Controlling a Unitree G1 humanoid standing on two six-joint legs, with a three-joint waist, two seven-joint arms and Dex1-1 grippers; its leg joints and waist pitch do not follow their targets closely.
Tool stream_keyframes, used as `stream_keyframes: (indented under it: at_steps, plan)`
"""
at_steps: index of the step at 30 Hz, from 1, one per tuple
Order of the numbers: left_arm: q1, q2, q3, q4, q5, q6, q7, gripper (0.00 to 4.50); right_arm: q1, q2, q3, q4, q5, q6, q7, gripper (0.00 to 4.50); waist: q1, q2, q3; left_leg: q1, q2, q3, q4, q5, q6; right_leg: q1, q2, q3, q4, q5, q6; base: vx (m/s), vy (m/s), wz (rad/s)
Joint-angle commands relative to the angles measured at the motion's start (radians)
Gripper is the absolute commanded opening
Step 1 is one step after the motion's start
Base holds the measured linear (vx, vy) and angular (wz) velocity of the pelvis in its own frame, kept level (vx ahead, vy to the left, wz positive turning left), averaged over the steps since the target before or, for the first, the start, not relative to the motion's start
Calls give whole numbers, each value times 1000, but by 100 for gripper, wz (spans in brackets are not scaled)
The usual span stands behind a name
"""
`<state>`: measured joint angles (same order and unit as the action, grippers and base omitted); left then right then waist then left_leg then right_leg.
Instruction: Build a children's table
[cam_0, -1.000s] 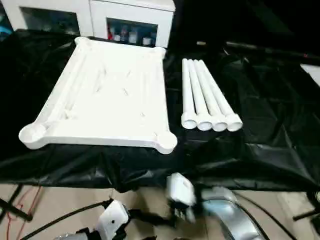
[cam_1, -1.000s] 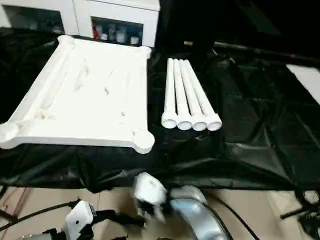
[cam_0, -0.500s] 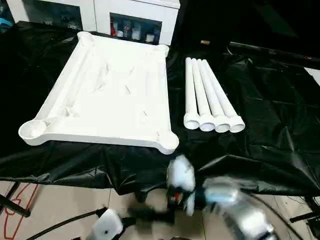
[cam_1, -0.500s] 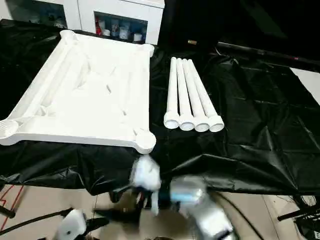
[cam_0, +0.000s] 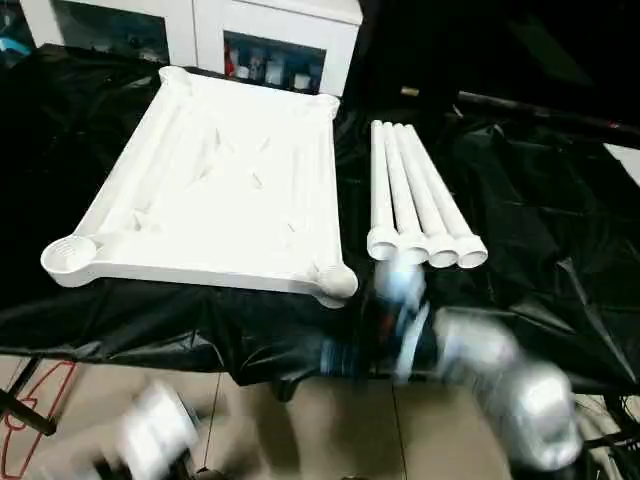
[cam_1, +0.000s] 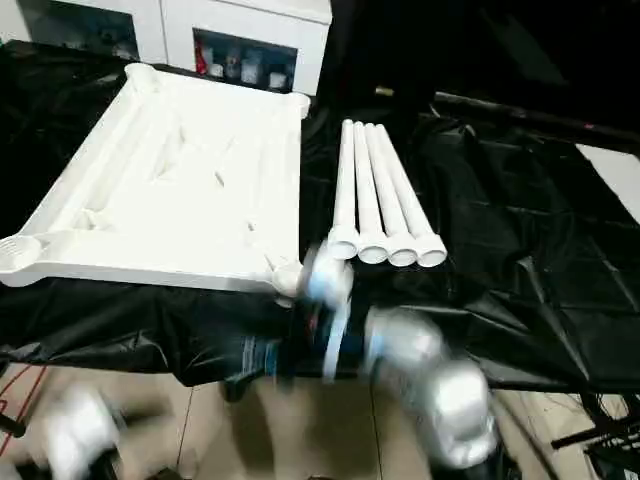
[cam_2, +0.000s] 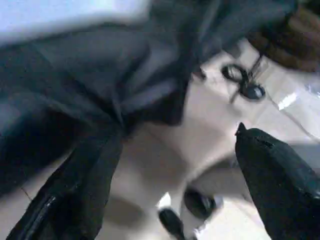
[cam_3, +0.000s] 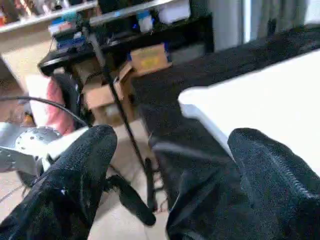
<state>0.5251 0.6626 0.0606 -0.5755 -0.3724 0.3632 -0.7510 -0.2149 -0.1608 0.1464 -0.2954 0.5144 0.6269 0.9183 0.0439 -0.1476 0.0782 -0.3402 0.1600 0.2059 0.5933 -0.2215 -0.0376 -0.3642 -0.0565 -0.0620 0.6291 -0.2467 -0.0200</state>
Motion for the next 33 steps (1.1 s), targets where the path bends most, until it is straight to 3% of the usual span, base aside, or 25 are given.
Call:
stream_keyframes:
  at_steps: [1, 4, 8, 12, 15, 17, 18, 19, 20, 21, 23, 24, 26, 28, 29, 30, 31, 32, 33]
  plan:
    - [-3, 22, 25, -53, -56, 36, -18, 410, -2, -15, -38, 4, 12, 11, -30, 404, 4, 36, -33, 18, 89, -48, -88, -171, -46, 10, -97, 73, -74, -137, -170, 0, 0, 0]
    - [-26, 26, 53, -77, -95, 53, -22, 410, -20, 1, -81, 51, -26, -7, -114, 404, 5, 36, -40, 19, 88, -47, -85, -136, -54, 10, -96, 73, -68, -98, -161, 0, 0, 0]
    - [-99, -1, 74, -82, -129, 76, 20, 410, -65, 30, -127, 130, -94, -32, -248, 404, 6, 35, -49, 19, 83, -41, -79, -91, -70, 13, -94, 72, -62, -39, -177, 0, 0, 0]
    - [-301, -95, 61, -18, -111, 102, 153, 410, -102, 39, -175, 198, -132, -64, -371, 404, 17, 40, -55, 19, 80, -39, -74, -70, -81, 19, -90, 72, -55, 12, -170, 0, 0, 0]
    - [-449, -180, 31, 84, -22, 86, 283, 410, -108, 43, -238, 221, -132, -59, -456, 404, 23, 35, -61, 16, 79, -42, -70, -50, -83, 24, -90, 72, -51, 52, -159, 0, 0, 0]
    - [-498, -213, 15, 130, 19, 94, 341, 410, -104, 41, -258, 234, -144, -56, -488, 404, 24, 38, -63, 12, 78, -45, -67, -51, -84, 30, -93, 72, -49, 58, -152, 0, 0, 0]
    - [-512, -222, 10, 145, 32, 96, 357, 410, -103, 41, -262, 241, -152, -58, -498, 404, 22, 33, -64, 8, 78, -47, -67, -58, -82, 33, -93, 72, -51, 39, -147, 0, 0, 0]
    - [-546, -231, -18, 195, 91, 89, 391, 410, -91, 36, -270, 255, -175, -66, -525, 404, 22, 36, -66, 12, 78, -46, -65, -67, -81, 31, -93, 72, -55, 22, -138, 0, 0, 0]
    - [-580, -235, -44, 257, 166, 83, 446, 410, -73, 25, -263, 264, -211, -84, -548, 404, 22, 48, -65, 13, 78, -47, -66, -71, -82, 29, -93, 72, -53, 21, -136, 0, 0, 0]
    - [-599, -236, -57, 293, 210, 81, 479, 410, -62, 18, -256, 266, -233, -96, -560, 404, 22, 41, -65, 13, 77, -47, -65, -65, -78, 28, -90, 73, -57, 21, -121, 0, 0, 0]
    - [-634, -273, -47, 350, 224, 75, 541, 410, -43, 10, -247, 278, -269, -117, -596, 404, 26, 45, -68, 10, 78, -51, -64, -66, -73, 34, -95, 72, -56, 24, -129, 0, 0, 0]
    - [-650, -294, -39, 372, 226, 74, 572, 410, -34, 7, -243, 284, -285, -124, -616, 404, 27, 53, -68, 8, 81, -52, -65, -63, -80, 34, -97, 72, -54, 31, -135, 0, 0, 0]
    - [-667, -311, -45, 405, 274, 32, 622, 410, -19, 15, -244, 286, -286, -131, -638, 404, 27, 45, -72, 6, 79, -52, -61, -56, -60, 37, -95, 71, -54, 66, -154, 0, 0, 0]
    - [-665, -320, -50, 423, 291, 1, 629, 410, -1, 25, -236, 285, -302, -173, -654, 404, 28, 48, -72, 1, 78, -53, -60, -46, -39, 40, -98, 71, -53, 84, -162, 0, 0, 0]
    - [-657, -335, -39, 402, 270, 30, 635, 410, 7, 26, -234, 283, -294, -173, -639, 404, 30, 59, -73, 1, 79, -55, -60, -43, -34, 41, -100, 70, -51, 86, -168, 0, 0, 0]
    - [-651, -340, -36, 390, 269, 38, 643, 410, 10, 26, -232, 282, -292, -174, -631, 404, 27, 55, -73, 2, 81, -54, -60, -45, -31, 40, -99, 69, -51, 89, -173, 0, 0, 0]
    - [-641, -355, -30, 365, 278, 52, 667, 410, 15, 25, -226, 282, -289, -182, -614, 404, 26, 68, -74, 3, 83, -55, -60, -55, -30, 39, -97, 67, -51, 102, -186, 0, 0, 0]
    - [-628, -368, -29, 339, 278, 61, 677, 410, 15, 16, -208, 284, -313, -218, -608, 404, 32, 107, -72, 3, 81, -59, -60, -70, -33, 36, -99, 67, -47, 107, -200, 0, 0, 0]
    - [-620, -379, -28, 326, 280, 66, 684, 410, 15, 11, -195, 287, -332, -246, -607, 404, 28, 76, -72, -4, 82, -54, -58, -63, -17, 41, -98, 68, -51, 125, -210, 0, 0, 0]
